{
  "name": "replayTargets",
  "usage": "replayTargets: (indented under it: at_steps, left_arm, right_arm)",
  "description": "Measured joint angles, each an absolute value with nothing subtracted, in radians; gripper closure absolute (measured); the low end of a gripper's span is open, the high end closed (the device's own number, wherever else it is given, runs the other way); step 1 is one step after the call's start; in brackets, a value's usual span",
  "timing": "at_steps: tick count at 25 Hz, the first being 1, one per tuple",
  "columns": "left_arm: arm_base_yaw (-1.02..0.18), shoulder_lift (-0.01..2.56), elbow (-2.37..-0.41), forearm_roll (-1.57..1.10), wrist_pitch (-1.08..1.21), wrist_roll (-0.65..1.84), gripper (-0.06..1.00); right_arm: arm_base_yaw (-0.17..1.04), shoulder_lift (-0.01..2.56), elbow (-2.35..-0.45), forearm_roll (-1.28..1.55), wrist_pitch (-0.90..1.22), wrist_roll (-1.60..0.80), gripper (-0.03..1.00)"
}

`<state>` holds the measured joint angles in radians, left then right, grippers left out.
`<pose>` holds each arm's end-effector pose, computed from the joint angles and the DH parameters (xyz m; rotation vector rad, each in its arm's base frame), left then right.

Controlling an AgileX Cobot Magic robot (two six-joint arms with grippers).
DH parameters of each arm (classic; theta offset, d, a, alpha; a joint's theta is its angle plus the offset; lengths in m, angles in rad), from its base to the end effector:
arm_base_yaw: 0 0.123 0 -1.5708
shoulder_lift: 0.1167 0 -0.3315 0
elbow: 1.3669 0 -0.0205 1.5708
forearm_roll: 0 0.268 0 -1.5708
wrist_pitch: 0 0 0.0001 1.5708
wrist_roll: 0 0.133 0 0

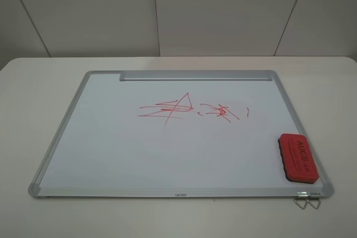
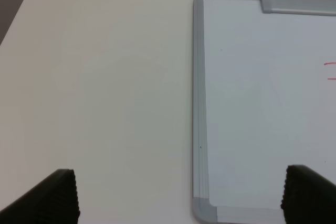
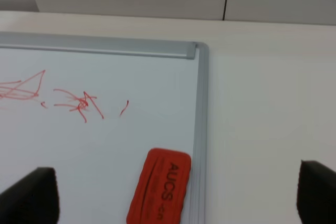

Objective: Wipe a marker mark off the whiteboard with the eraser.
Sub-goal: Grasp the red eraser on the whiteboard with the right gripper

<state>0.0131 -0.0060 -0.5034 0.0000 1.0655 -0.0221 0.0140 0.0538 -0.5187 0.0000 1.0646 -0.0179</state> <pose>-0.0007 0.0000 0.2670 -0.0359 2.0394 -0.0056 0.0066 0.0001 0.2720 -0.0332 2.0830 -0.0024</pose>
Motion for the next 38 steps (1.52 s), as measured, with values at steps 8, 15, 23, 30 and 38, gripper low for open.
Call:
replayTargets:
  at_steps: [8,15,23,30,38]
  left_arm:
    - [0.013,-0.006,-0.503,0.0,1.065,-0.022,0.17]
    - [0.013,-0.006,-0.503,0.0,1.065,-0.022,0.17]
    - [0.013,-0.006,-0.503,0.0,1.065,-0.022,0.17]
    - [0.013,-0.006,-0.503,0.0,1.065,-0.022,0.17]
    - [0.013,-0.006,-0.503,0.0,1.065,-0.022,0.17]
  right_arm:
    - [0.014,0.576,-0.586,0.156,1.035,-0.018,0.14]
    - [0.174,0.988,-0.789,0.144,1.038,0.03,0.14]
    - [0.28,1.297,-0.831,0.02,0.953,0.363,0.14]
    - [0.28,1.446,-0.832,0.0,0.865,0.441,0.14]
    - [0.281,1.474,-0.832,-0.019,0.846,0.443,0.14]
